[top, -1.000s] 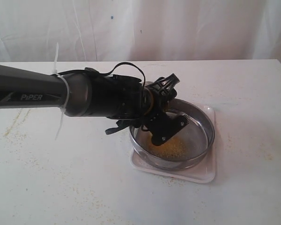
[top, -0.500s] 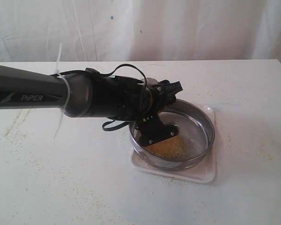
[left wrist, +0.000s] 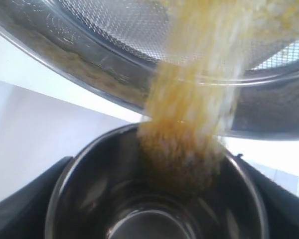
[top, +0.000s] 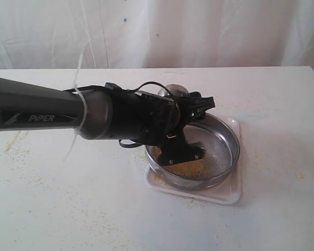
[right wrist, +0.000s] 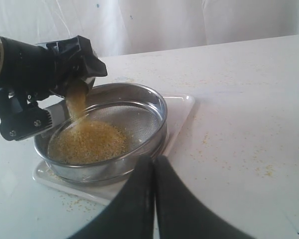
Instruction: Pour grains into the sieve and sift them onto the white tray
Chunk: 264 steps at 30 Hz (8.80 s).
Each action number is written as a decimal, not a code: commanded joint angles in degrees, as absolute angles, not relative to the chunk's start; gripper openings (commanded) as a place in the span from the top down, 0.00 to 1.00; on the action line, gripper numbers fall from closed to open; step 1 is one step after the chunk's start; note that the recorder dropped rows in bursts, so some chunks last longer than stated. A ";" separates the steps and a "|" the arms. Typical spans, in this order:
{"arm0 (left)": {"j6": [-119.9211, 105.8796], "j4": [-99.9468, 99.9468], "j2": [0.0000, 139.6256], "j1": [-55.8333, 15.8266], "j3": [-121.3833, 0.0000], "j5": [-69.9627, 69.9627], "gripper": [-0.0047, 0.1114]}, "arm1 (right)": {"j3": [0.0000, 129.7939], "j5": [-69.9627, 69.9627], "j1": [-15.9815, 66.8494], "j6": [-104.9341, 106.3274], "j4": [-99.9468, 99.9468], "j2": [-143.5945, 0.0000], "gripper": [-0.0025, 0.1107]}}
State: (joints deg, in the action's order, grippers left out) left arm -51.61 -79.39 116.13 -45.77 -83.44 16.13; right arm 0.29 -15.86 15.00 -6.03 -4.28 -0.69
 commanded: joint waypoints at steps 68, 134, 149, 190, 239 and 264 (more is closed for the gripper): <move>38.34 -48.84 85.85 -20.39 -46.16 -13.64 0.96 | 0.00 -15.26 15.31 -6.14 -4.48 -0.55 0.98; 31.95 -33.31 98.59 3.30 -32.10 -44.87 0.12 | 0.00 -15.28 15.31 -6.14 -4.48 -0.55 0.98; 34.18 -34.29 75.52 3.30 -20.99 -45.46 0.24 | 0.00 -15.28 15.31 -6.14 -4.48 -0.55 0.98; 57.16 -52.65 44.34 3.20 -15.77 -69.74 0.96 | 0.00 -15.39 15.31 -6.14 -4.48 -0.55 0.98; 6.21 -4.27 6.47 -18.00 -10.81 6.57 0.96 | 0.00 -15.31 15.31 -6.14 -4.48 -0.55 0.98; -1.54 -1.34 0.00 -13.71 0.00 1.80 0.96 | 0.00 -15.40 15.31 -6.14 -4.48 -0.55 0.98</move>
